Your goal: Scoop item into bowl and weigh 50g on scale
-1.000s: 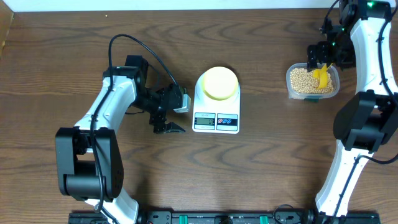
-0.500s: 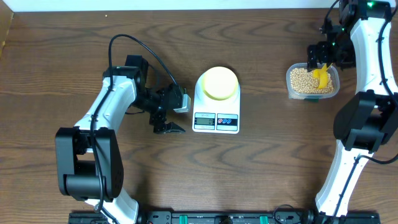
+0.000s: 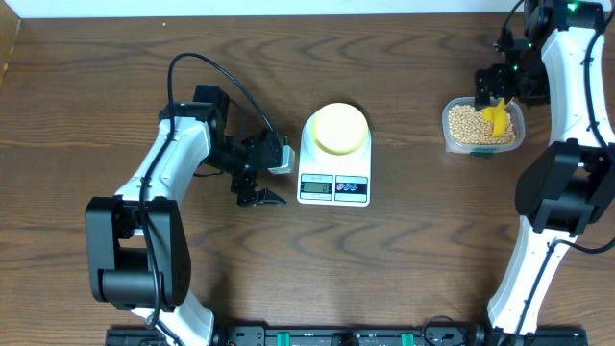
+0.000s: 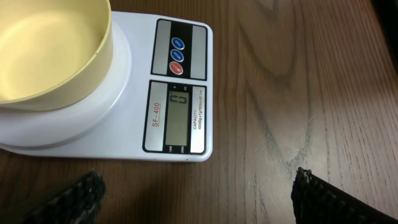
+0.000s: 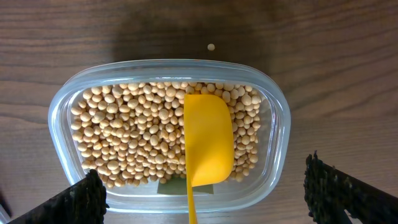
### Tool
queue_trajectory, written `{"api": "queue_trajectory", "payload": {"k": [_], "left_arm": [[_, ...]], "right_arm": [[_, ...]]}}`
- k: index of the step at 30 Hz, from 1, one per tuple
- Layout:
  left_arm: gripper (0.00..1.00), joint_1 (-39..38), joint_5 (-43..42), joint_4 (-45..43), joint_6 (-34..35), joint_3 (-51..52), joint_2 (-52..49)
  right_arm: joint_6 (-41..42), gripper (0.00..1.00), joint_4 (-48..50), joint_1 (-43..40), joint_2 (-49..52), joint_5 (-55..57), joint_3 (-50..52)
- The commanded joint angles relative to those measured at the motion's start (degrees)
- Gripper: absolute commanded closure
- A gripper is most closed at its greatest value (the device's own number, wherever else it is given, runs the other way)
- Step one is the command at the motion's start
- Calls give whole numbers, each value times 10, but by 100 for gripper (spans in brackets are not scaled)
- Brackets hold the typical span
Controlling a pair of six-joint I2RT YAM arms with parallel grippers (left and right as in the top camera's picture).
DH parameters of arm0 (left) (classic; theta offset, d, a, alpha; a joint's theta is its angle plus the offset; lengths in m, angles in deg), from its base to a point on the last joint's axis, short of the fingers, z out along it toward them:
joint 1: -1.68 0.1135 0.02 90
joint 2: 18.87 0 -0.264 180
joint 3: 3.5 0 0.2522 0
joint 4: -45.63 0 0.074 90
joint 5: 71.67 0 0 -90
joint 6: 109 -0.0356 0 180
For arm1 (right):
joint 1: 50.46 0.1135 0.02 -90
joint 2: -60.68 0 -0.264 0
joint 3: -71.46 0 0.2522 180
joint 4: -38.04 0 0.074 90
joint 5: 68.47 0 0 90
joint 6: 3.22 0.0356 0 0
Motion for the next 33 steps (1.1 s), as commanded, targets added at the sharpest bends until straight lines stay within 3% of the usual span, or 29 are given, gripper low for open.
{"api": "queue_trajectory", "payload": {"k": [1, 23, 33], "left_arm": [[2, 1, -3, 2, -5, 1, 3], [2, 1, -3, 2, -5, 1, 3], [2, 1, -3, 2, -5, 1, 3]], "right_arm": [[2, 1, 0, 0, 7, 4, -5], [2, 1, 68, 1, 7, -15, -5], [2, 1, 42, 1, 7, -15, -5]]}}
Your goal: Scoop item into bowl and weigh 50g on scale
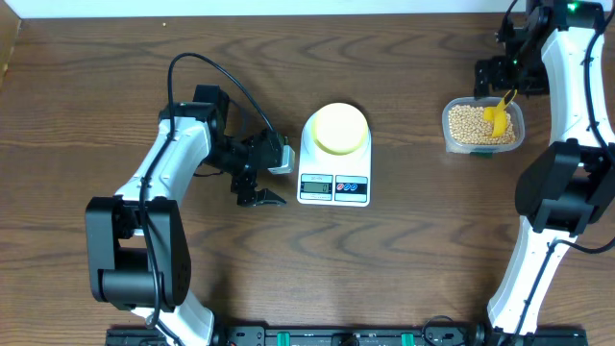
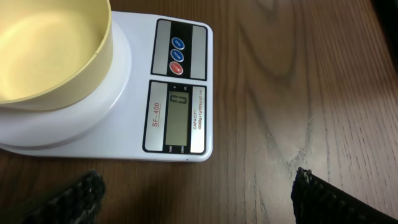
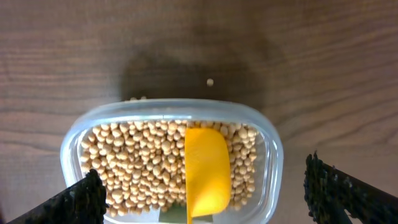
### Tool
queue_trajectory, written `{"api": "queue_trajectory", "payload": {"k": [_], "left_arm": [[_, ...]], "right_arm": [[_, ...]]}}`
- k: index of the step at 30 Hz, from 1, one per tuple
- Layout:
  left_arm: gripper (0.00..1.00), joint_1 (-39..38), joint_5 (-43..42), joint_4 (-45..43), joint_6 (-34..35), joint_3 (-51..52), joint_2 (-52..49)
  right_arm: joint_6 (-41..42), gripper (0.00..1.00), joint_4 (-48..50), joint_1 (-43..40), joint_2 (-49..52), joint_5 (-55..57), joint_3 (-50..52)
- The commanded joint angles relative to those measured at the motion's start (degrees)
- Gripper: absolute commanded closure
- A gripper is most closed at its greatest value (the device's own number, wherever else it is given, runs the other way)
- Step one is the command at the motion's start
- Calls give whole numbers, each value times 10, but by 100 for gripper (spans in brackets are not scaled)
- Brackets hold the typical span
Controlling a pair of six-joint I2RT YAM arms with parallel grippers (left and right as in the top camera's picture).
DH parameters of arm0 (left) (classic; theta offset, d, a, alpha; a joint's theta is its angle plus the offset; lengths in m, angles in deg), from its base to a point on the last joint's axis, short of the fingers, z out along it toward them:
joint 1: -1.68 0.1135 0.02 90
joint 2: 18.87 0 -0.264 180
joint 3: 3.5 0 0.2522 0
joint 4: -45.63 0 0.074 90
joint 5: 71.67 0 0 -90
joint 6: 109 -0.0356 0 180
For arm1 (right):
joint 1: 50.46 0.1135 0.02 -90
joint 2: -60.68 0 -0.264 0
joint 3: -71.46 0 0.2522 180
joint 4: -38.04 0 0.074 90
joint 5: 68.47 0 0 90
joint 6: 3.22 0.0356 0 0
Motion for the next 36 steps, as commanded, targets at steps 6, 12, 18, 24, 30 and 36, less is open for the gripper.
{"api": "queue_trajectory", "payload": {"k": [6, 12, 18, 24, 30, 36], "left_arm": [[2, 1, -3, 2, -5, 1, 3], [2, 1, -3, 2, -5, 1, 3], [2, 1, -3, 2, -5, 1, 3], [2, 1, -3, 2, -5, 1, 3], [2, 1, -3, 2, -5, 1, 3], [2, 1, -3, 2, -5, 1, 3]], "right_arm": [[17, 2, -23, 0, 7, -5, -5], [65, 11, -60, 1, 7, -5, -5], [64, 26, -56, 1, 7, -5, -5], [66, 73, -44, 2, 7, -6, -5], [66, 91, -43, 1, 7, -5, -5], [67, 99, -49, 1, 7, -3, -5]]}}
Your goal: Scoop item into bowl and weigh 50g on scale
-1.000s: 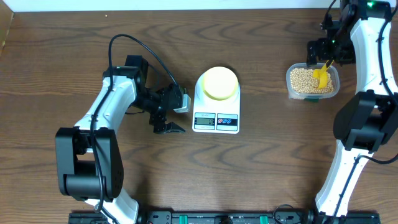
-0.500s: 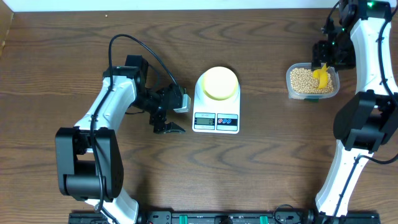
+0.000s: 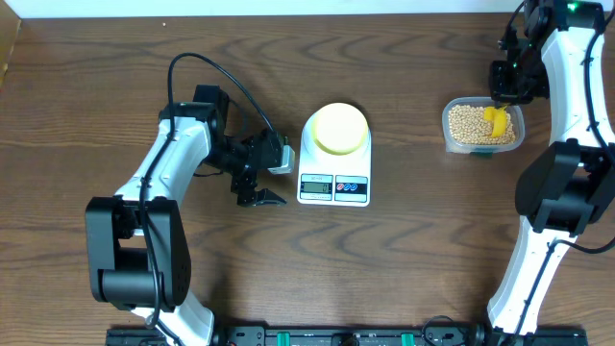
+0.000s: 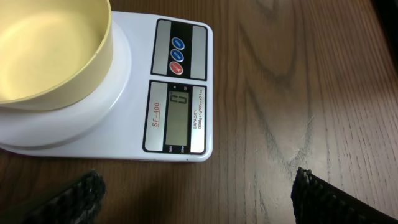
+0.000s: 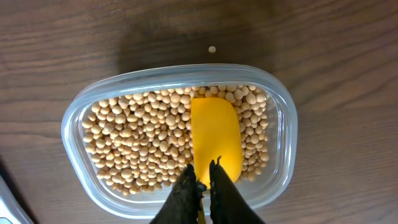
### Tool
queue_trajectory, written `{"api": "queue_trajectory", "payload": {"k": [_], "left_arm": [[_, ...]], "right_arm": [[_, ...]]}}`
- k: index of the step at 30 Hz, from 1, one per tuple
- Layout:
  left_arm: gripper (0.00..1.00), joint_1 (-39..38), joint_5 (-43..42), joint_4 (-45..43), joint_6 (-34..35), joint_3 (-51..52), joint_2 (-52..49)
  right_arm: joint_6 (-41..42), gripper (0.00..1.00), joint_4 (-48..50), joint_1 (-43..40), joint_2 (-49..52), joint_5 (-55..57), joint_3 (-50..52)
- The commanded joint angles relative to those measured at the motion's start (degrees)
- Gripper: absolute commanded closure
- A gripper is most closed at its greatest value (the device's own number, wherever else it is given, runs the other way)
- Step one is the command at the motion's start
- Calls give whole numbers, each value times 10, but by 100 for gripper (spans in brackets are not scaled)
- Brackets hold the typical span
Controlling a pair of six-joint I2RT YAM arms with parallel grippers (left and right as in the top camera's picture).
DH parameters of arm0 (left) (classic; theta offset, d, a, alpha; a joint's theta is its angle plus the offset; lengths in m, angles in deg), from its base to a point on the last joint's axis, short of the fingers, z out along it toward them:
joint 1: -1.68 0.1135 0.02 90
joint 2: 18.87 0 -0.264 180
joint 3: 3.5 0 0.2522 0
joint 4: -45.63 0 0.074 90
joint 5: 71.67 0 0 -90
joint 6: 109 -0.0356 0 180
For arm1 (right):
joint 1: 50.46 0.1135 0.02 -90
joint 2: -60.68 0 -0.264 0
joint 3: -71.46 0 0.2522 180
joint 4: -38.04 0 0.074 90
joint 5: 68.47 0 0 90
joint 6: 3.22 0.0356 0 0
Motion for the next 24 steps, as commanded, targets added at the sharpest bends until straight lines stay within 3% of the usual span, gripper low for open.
{"api": "queue_trajectory", "payload": {"k": [1, 6, 24], "left_arm": [[2, 1, -3, 2, -5, 1, 3], [2, 1, -3, 2, -5, 1, 3], [2, 1, -3, 2, -5, 1, 3]], "right_arm": [[2, 99, -7, 1, 7, -1, -5], [8, 99, -9, 1, 7, -16, -3], [-79, 99, 54, -111, 7, -312, 78]]}}
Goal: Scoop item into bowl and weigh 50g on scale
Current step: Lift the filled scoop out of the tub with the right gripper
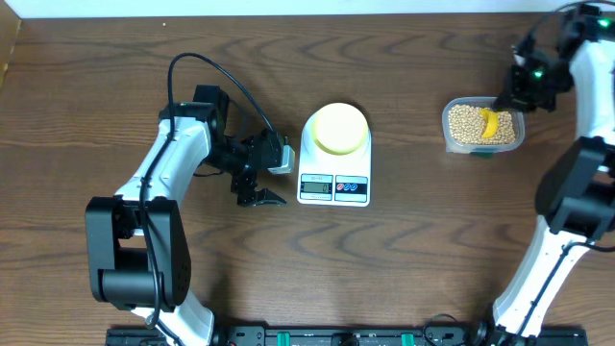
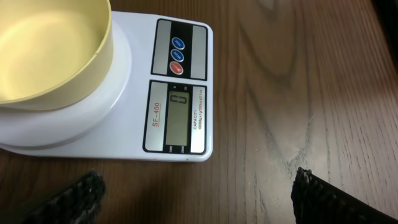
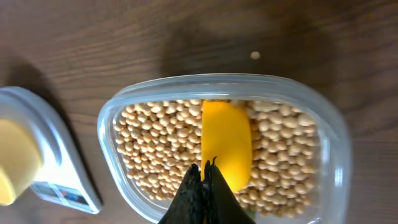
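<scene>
A clear tub of soybeans (image 1: 483,126) (image 3: 161,143) stands at the right rear of the table. A yellow scoop (image 1: 491,124) (image 3: 226,140) lies in the beans, and my right gripper (image 1: 509,94) (image 3: 206,169) is shut on its handle, the fingers pressed together. A pale yellow bowl (image 1: 338,128) (image 2: 43,53), empty, sits on the white scale (image 1: 333,168) (image 2: 177,93), whose display reads 0. My left gripper (image 1: 258,178) (image 2: 199,193) stands open just left of the scale, nothing between its fingers.
One stray bean (image 3: 254,55) lies on the wood beyond the tub. The left arm's cable (image 1: 207,67) loops over the table behind the left gripper. The scale's corner (image 3: 43,168) shows at the left of the right wrist view.
My right gripper, still shut on the scoop handle, has swung round and tilted; the scoop lies further across the beans and the scale now shows in its view. The left arm is unchanged.
My right gripper was open above the tub with the scoop lying in the beans, then still open and higher. Then it was shut on the scoop's handle, and now it holds it turned at another angle. The left gripper stayed open beside the scale reading 0.
</scene>
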### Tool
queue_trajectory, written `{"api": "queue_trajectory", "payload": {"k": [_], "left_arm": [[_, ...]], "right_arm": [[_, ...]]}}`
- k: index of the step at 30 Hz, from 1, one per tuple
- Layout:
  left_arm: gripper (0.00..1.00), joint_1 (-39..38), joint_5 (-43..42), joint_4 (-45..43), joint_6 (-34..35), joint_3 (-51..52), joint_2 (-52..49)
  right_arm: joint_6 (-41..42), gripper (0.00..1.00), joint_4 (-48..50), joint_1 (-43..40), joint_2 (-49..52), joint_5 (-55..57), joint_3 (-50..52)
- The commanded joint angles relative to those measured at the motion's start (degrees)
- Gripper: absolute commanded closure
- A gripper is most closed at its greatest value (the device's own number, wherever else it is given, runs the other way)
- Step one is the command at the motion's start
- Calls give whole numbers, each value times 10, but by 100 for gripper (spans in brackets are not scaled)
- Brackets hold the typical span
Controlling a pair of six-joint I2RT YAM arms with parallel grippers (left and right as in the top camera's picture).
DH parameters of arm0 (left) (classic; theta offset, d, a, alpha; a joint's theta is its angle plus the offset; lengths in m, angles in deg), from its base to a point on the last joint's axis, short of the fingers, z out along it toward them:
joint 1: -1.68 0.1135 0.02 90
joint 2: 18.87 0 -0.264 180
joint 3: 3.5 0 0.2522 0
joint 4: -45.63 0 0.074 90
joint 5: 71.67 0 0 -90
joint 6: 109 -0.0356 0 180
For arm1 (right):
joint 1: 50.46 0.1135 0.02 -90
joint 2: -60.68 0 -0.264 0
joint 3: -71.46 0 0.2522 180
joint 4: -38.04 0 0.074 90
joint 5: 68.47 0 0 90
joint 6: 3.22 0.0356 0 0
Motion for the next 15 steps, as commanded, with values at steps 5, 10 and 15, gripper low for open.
{"api": "queue_trajectory", "payload": {"k": [5, 10, 15], "left_arm": [[2, 1, -3, 3, -5, 1, 3], [2, 1, -3, 3, -5, 1, 3], [2, 1, -3, 3, -5, 1, 3]], "right_arm": [[-29, 99, 0, -47, 7, -129, 7], [-29, 99, -4, -73, 7, -159, 7], [-29, 99, -5, -106, 7, -236, 7]]}}
